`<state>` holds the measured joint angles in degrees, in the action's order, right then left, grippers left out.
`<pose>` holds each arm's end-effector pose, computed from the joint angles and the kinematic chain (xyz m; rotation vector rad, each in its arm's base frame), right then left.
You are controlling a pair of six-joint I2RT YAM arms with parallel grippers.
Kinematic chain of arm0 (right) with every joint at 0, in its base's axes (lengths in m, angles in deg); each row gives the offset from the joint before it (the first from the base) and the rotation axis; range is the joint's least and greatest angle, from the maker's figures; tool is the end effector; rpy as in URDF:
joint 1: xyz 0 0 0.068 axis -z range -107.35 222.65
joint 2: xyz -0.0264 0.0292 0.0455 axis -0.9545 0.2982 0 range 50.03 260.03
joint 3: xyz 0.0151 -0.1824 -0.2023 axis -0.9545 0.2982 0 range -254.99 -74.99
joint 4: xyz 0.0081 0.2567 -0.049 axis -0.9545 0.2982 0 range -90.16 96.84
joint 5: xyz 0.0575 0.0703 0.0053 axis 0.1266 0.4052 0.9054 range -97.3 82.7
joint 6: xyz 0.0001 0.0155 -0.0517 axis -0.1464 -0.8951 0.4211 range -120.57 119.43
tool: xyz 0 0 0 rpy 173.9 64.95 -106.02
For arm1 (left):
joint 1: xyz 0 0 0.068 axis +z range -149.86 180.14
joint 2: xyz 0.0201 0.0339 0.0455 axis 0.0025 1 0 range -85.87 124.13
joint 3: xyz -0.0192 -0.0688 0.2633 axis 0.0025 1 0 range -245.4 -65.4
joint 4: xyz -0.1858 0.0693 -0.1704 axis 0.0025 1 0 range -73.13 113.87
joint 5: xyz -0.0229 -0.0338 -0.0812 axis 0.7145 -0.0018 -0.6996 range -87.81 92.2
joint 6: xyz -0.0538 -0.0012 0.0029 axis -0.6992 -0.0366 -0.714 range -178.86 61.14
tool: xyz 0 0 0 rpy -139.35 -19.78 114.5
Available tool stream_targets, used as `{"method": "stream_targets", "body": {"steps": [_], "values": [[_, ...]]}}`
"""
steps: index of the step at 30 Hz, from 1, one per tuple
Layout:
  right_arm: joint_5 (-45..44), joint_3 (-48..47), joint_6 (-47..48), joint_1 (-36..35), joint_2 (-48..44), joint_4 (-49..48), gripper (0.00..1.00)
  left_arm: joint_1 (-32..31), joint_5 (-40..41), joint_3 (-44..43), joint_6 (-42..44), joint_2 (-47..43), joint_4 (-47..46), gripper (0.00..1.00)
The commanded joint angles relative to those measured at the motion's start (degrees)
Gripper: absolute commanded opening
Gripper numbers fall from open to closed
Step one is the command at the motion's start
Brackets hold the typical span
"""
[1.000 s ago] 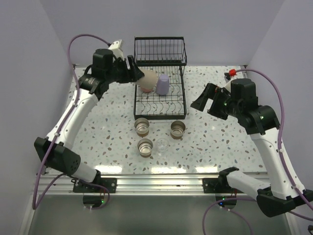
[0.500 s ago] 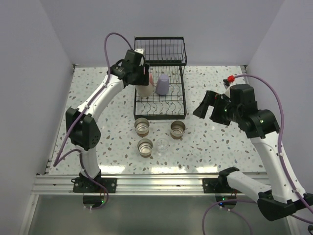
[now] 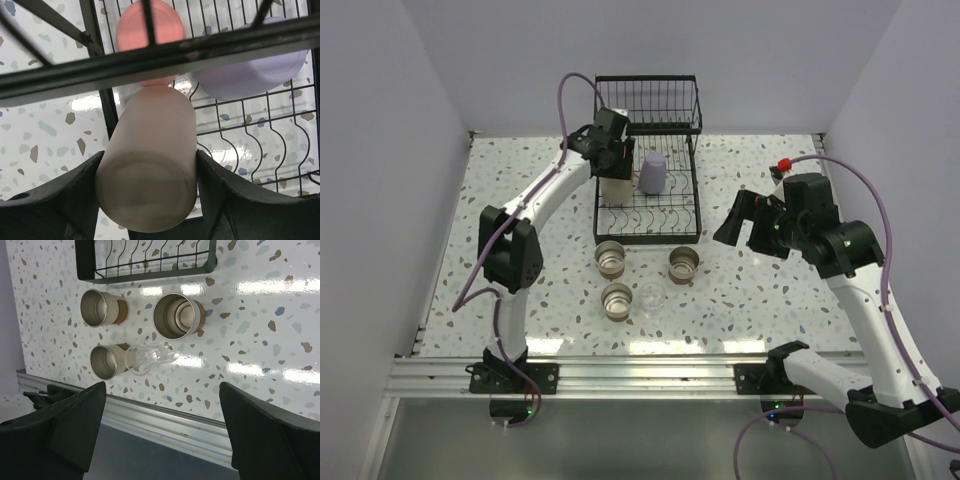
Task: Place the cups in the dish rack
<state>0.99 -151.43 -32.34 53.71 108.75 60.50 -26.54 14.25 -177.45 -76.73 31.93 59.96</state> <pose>0.1668 0.0627 0.3964 0.1921 2.3835 0.6022 0.4184 -0.2019 0.3003 0.0896 2.3995 -0.1072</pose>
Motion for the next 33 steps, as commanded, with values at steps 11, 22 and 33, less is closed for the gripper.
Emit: {"method": "stream_targets", "body": {"steps": [11,22,33], "values": [[-0.6,0.4,1.7,0.2,0.8,-0.4,0.98,-1.8,5.3,-7.6,3.5,4.6,4.1,0.04],[0.1,1.6,1.2,0.2,1.0,-1.3,0.97,-2.5,5.6,-6.3,4.2,4.5,3.8,0.49],[0.0,2.0,1.3,0.1,-0.1,-0.9,0.97,-2.9,6.6,-6.4,3.1,3.5,4.5,1.00]]}}
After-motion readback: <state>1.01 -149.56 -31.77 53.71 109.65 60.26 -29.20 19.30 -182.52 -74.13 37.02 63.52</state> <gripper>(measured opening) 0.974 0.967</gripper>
